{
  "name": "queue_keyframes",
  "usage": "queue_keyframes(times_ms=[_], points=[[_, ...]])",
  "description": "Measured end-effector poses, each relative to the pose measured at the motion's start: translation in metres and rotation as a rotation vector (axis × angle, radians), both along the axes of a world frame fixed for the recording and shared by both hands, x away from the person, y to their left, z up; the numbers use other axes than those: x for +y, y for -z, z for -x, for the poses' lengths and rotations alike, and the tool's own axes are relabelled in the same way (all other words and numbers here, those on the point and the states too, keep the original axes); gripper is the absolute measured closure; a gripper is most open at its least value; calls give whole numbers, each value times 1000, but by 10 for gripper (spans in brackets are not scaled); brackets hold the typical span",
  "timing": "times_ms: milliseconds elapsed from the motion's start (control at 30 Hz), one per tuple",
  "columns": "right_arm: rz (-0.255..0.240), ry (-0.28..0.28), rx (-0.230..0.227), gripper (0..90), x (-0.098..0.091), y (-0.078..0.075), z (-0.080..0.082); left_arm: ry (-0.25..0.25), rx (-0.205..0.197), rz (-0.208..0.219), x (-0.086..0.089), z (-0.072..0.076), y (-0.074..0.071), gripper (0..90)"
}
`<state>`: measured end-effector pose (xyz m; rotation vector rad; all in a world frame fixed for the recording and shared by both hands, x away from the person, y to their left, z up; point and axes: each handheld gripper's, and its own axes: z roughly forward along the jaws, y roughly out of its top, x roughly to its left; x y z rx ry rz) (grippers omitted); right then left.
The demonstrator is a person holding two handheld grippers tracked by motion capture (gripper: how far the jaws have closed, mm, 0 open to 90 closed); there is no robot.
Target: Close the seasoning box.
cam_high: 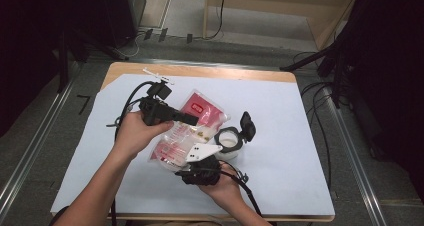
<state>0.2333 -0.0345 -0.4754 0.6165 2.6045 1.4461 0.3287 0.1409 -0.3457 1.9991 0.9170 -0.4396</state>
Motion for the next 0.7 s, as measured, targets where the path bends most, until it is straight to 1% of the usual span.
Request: queue_keyframes(times_ms=[33, 67, 133, 167, 200, 267, 333, 400, 433, 500, 533, 567, 600, 700], points=[[-4, 4, 5, 595, -1, 0, -1, -4, -5, 2, 2, 0, -1, 888], [-11, 7, 9, 595, -2, -1, -2, 1, -16, 5, 3, 0, -1, 892], [-14, 17, 12, 589, -6, -1, -5, 5, -25, 7, 4, 1, -3, 899], [-13, 23, 18, 589, -7, -1, -6, 1, -40, -2, 6, 1, -4, 900], [-16, 36, 29, 595, -9, 0, -8, -7, -44, -10, 7, 1, -5, 900], [-27, 66, 77, 596, -13, 1, -13, -12, -44, 5, 11, 1, -5, 900], [-48, 85, 110, 599, -18, 3, -18, -9, -43, 13, 15, 1, -6, 899], [-41, 96, 115, 598, -21, 3, -20, -13, -38, 18, 18, 1, -6, 899], [-40, 100, 113, 597, -22, 2, -21, -13, -43, 24, 19, 1, -6, 899], [-45, 108, 122, 595, -24, 1, -22, -21, -41, 29, 22, 2, -7, 899], [-48, 114, 126, 595, -25, 1, -23, -12, -44, 27, 25, 3, -8, 900], [-48, 119, 127, 594, -26, 0, -24, -19, -44, 22, 27, 3, -8, 900], [-48, 122, 130, 593, -27, 0, -24, -18, -46, 27, 28, 4, -8, 900], [-42, 116, 118, 599, -28, -3, -25, -25, -58, 38, 29, 4, -10, 900]])
